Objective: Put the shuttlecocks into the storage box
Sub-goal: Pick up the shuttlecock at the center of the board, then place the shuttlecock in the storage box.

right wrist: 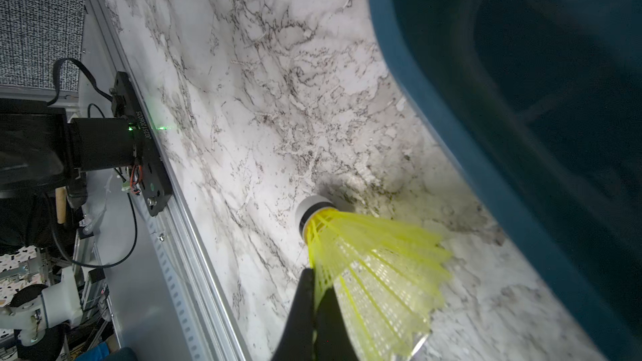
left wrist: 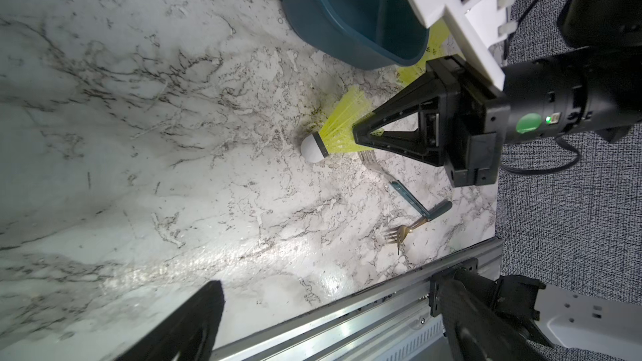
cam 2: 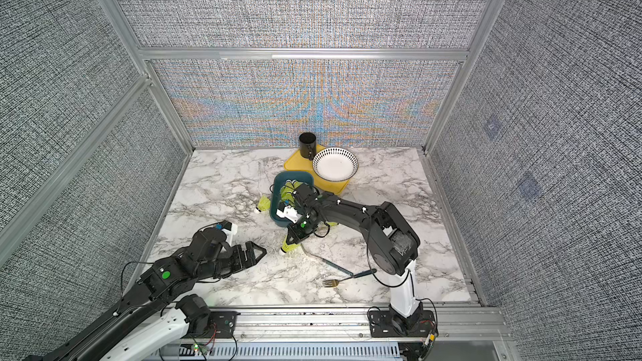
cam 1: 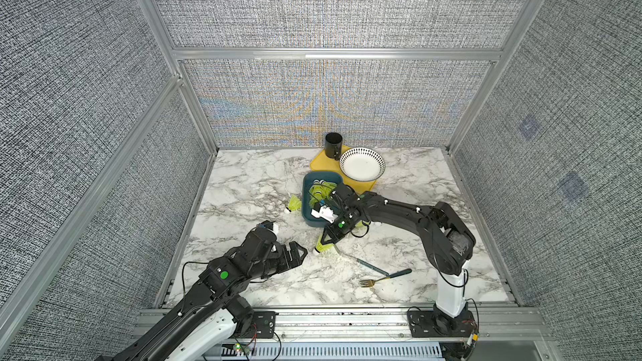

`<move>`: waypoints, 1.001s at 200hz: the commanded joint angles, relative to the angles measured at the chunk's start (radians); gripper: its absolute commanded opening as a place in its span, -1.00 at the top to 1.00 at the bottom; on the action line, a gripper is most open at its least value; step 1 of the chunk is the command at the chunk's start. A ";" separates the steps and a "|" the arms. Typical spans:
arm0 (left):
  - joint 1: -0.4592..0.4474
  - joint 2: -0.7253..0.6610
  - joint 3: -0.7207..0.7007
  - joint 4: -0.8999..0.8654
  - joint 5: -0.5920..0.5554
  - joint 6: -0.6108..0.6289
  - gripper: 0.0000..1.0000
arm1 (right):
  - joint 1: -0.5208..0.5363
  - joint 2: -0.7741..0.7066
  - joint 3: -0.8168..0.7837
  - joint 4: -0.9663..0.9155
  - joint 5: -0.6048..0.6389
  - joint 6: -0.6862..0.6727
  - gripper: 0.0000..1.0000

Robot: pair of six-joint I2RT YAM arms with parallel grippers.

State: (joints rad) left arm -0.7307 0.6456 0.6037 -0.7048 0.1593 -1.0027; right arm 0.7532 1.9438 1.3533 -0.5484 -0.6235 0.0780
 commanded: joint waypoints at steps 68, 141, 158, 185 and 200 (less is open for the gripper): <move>0.001 0.033 0.019 0.113 -0.006 -0.009 -1.00 | 0.000 -0.149 -0.045 0.022 -0.098 0.117 1.00; 0.001 0.096 0.065 0.207 -0.035 -0.029 -1.00 | -0.048 -0.222 -0.003 0.098 -0.096 0.260 1.00; 0.001 0.114 0.076 0.231 -0.043 -0.038 -1.00 | -0.072 -0.233 0.002 0.138 -0.073 0.324 1.00; 0.001 0.135 0.075 0.283 -0.074 -0.062 -1.00 | -0.103 -0.248 -0.009 0.204 0.004 0.444 1.00; 0.001 0.147 0.068 0.315 -0.096 -0.075 -1.00 | -0.108 -0.248 -0.001 0.210 0.076 0.497 1.00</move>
State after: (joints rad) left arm -0.7307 0.7788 0.6731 -0.4686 0.1116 -1.0523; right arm 0.6525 1.7008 1.3472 -0.3985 -0.6579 0.4435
